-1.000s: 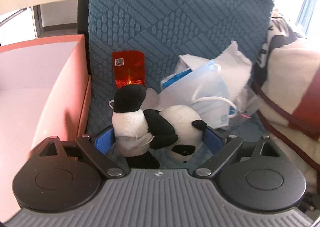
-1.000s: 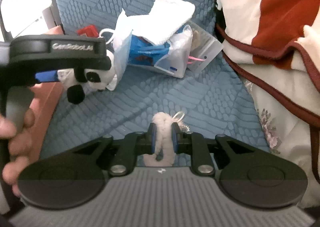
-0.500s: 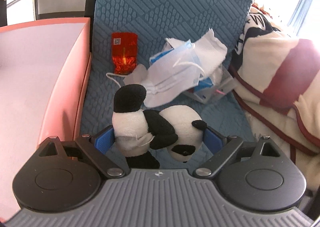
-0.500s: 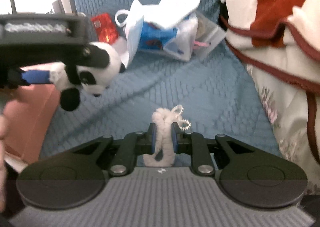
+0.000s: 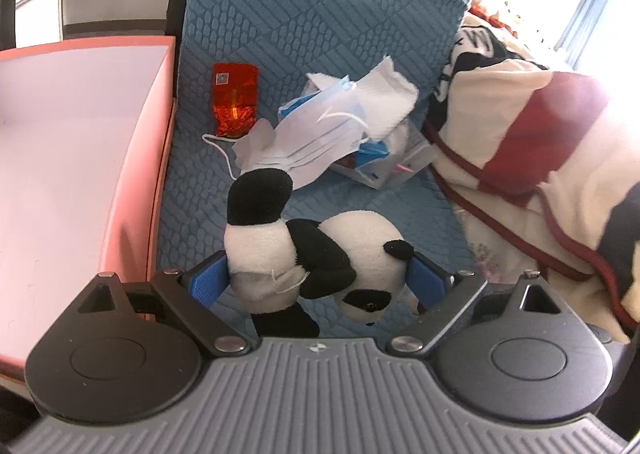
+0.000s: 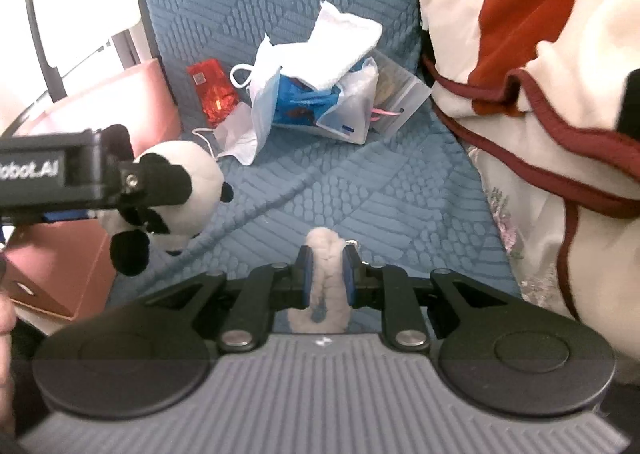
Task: Organize soft objects
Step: 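Carry the panda and white ring with both grippers over the pink box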
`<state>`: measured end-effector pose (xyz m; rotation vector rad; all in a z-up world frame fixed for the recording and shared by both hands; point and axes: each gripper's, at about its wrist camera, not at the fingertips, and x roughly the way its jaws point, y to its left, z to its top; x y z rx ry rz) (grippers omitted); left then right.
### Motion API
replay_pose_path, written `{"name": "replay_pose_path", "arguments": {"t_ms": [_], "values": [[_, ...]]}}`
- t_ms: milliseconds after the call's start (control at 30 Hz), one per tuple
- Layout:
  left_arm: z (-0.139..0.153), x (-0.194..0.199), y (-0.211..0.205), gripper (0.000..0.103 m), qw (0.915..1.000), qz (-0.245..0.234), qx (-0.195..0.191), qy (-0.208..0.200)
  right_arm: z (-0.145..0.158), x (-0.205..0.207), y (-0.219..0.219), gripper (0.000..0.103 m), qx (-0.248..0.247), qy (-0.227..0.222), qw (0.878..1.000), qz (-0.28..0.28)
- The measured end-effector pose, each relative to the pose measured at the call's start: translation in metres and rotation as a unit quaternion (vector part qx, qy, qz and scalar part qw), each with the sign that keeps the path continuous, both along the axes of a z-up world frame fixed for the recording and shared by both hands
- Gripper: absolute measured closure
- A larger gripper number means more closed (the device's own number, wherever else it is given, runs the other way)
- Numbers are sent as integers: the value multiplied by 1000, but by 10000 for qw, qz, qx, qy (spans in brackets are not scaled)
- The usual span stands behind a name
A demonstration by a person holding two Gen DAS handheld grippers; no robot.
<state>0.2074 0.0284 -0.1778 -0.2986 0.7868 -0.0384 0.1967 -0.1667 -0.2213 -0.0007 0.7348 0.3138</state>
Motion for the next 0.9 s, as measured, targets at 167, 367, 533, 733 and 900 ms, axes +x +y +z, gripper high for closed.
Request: {"name": "replay_pose_path", "arguments": {"t_ms": [167,367,533,733,900], "values": [[12,-18,-4,8,9998,-118,-167,-80,12,-6,-3,83,38,8,10000,35],[20,-37,-2,8,9998,-109,-160,-7,23,-17,-4,83,81,29,10000,47],[35,-49,9,8,9998,-69,-185,2,41,-31,-3,83,100,-79,9999,81],[54,-64,21,8,9997,-64,-234,-68,65,-48,-1,83,188,-163,9997,88],[67,-75,31,8,9995,-73,-273,-123,80,-61,8,83,211,-267,9992,211]]}}
